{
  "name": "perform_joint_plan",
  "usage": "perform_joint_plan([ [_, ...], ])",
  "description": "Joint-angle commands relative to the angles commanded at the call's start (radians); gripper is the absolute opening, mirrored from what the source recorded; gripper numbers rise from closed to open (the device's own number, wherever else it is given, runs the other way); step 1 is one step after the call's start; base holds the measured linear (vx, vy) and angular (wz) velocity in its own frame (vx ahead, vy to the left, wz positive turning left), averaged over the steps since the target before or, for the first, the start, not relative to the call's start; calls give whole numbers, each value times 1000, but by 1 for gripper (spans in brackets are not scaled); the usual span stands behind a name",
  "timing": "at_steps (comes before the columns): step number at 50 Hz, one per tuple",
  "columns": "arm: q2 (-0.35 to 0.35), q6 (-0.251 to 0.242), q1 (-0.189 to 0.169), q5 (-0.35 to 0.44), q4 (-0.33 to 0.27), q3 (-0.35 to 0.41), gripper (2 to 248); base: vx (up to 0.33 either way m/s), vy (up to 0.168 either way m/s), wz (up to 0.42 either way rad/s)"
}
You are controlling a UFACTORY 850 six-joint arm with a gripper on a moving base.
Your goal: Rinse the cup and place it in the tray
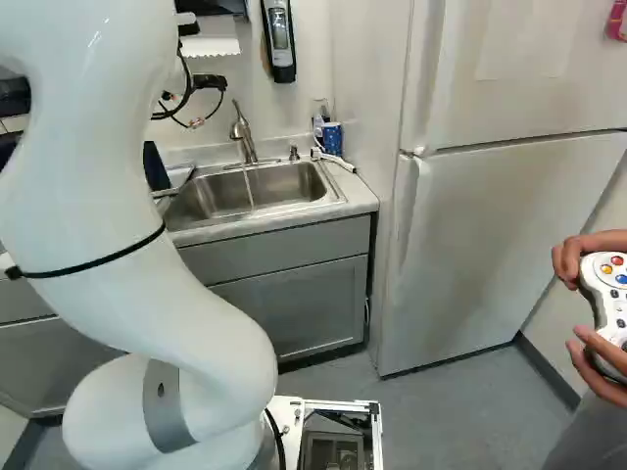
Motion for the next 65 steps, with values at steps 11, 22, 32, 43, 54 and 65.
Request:
perform_joint_plan([
  [11, -45, 0, -15, 20, 11, -49, 247, 0, 0, 0],
  [22, -101, 0, -24, 20, 11, -110, 247, 0, 0, 0],
  [32, -152, 0, -30, 20, 11, -168, 247, 0, 0, 0],
  [43, -180, 0, -35, 20, 11, -191, 247, 0, 0, 0],
  [54, -214, 0, -35, 20, 11, -209, 247, 0, 0, 0],
  [65, -270, 0, -33, 20, 11, -275, 247, 0, 0, 0],
])
